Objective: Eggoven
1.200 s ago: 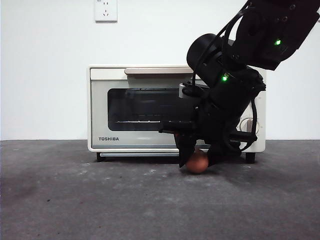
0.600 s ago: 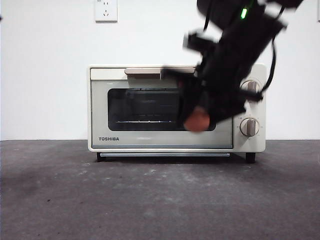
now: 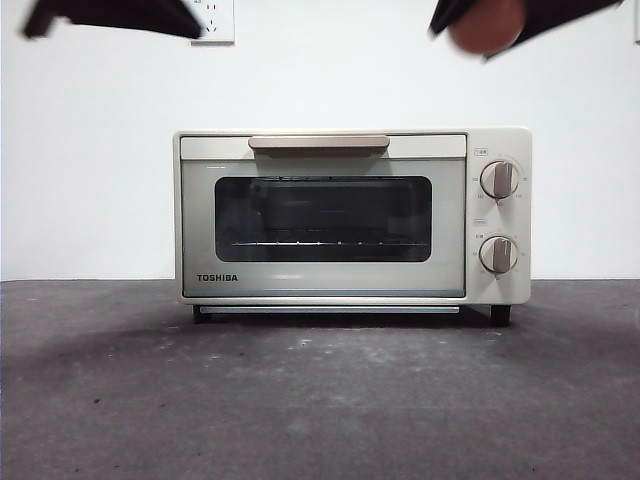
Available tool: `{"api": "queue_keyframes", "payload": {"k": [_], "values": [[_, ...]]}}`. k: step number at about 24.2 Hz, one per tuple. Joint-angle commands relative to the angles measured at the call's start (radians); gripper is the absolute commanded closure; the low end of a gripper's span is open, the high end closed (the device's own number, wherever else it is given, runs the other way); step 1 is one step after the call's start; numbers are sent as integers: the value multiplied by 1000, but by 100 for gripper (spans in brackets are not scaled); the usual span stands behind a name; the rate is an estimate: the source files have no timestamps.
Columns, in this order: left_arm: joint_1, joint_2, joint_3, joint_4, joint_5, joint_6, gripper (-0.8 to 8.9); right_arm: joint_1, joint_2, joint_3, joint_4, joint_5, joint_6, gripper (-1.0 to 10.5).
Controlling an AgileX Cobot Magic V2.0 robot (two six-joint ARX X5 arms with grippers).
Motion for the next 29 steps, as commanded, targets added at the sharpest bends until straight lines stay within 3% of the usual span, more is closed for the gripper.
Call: {"api": "queue_keyframes", "payload": {"k": [1,13,29], "values": [[-25,113,95,24,-27,40,806,6,-48,16,-27,4,-16,944],[-66,440,330,32,-89,135,806,5,-184,16,-81,30,-35,944],[-68,566,346,65,-135,169,806,5,-206,16,-92,30,-46,944]]}}
